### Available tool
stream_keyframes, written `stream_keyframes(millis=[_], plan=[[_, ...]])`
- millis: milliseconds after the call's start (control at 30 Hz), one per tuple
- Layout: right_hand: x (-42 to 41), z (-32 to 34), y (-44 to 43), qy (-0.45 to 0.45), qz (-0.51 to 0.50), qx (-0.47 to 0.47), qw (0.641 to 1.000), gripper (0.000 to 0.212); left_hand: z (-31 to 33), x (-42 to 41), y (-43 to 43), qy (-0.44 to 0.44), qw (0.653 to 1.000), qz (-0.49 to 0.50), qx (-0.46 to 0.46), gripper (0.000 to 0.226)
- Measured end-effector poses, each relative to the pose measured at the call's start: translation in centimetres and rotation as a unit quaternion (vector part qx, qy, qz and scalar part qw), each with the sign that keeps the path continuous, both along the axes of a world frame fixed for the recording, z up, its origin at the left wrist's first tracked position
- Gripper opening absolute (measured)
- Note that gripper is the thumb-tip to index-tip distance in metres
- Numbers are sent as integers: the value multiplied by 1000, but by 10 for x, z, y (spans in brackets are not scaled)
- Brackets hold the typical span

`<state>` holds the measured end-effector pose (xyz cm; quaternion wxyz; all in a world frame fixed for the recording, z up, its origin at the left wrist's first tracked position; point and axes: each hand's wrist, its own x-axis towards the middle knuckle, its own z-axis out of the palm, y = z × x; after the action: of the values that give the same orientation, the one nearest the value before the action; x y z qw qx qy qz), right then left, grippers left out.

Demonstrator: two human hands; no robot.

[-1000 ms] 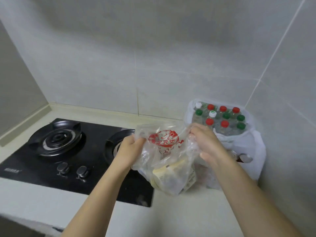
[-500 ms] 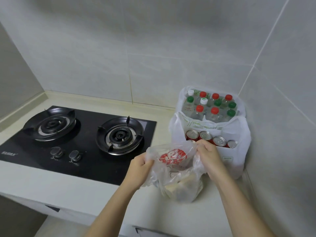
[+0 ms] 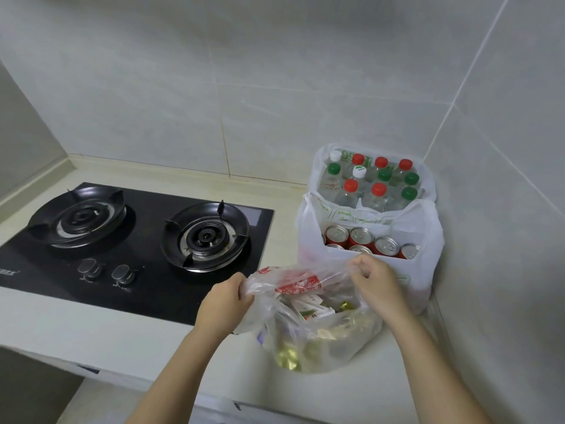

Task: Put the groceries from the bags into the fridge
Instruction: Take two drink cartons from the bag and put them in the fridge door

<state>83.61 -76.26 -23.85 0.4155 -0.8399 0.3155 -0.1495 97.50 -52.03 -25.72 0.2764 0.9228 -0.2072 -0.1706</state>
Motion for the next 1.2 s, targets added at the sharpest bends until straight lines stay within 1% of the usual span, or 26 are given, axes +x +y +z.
stream_keyframes(millis=[33,67,100,133,167,200,267,300,333,367,400,433,500,533,567,633,700,733,800,867,900,967,1000,1067,1133,1200], plan=[[-2,2,0,20,7,-6,1000,20,1,-1,0,-24,999,-15,24,16],[-4,4,0,44,16,-18,999,20,3,-2,0,-56,997,-27,47,33],[-6,6,-1,62,25,-36,997,25,4,-3,1,-97,994,-32,46,51],[-8,9,-1,66,31,-51,996,33,8,-5,1,-144,989,-32,20,61],[-9,11,-1,53,35,-61,996,40,13,-6,1,-199,979,-39,-34,61],[-11,12,1,31,34,-64,997,43,18,-9,-1,-250,961,-68,-98,51],[-11,12,4,-18,13,-70,997,41,20,-13,-9,-319,909,-194,-185,27],[-11,10,6,-36,0,-72,997,38,17,-15,-14,-336,881,-273,-193,19],[-11,7,6,-47,-13,-72,996,36,11,-16,-19,-354,853,-343,-170,15],[-11,6,5,-49,-25,-66,996,34,3,-13,-22,-384,828,-390,-121,15],[-12,6,4,-45,-32,-59,997,33,-4,-7,-25,-416,812,-406,-59,17],[-13,6,2,-30,-29,-59,997,34,-8,2,-28,-435,810,-394,10,27],[-17,7,1,17,1,-102,995,43,-5,19,-30,-405,831,-354,142,68],[-20,9,3,29,29,-141,989,47,-4,26,-31,-368,840,-349,192,86],[-21,9,7,28,68,-180,981,47,0,30,-31,-329,847,-350,229,98],[-24,9,18,53,155,-220,962,40,0,34,-36,-318,839,-359,256,111],[-26,4,28,160,213,-223,938,40,-6,38,-38,-321,829,-379,256,117],[-28,-1,28,227,214,-224,923,51,-12,42,-38,-305,830,-388,261,120],[-32,-12,19,338,188,-210,898,85,-21,47,-35,-263,834,-401,274,125],[-35,-23,10,412,187,-178,874,116,-33,51,-33,-219,850,-412,244,126],[-37,-26,6,440,198,-165,861,126,-38,51,-32,-189,866,-416,203,123],[-40,-29,3,464,215,-143,847,134,-45,49,-30,-95,905,-398,117,116],[-42,-29,3,464,219,-129,849,136,-46,48,-30,-45,921,-379,86,115],[-41,-31,4,449,213,-92,863,136,-51,49,-30,32,938,-344,40,114],[-36,-39,4,415,201,-60,885,135,-57,52,-32,77,945,-317,9,112],[-30,-49,2,378,187,-56,905,134,-64,57,-35,109,952,-286,-10,108]])
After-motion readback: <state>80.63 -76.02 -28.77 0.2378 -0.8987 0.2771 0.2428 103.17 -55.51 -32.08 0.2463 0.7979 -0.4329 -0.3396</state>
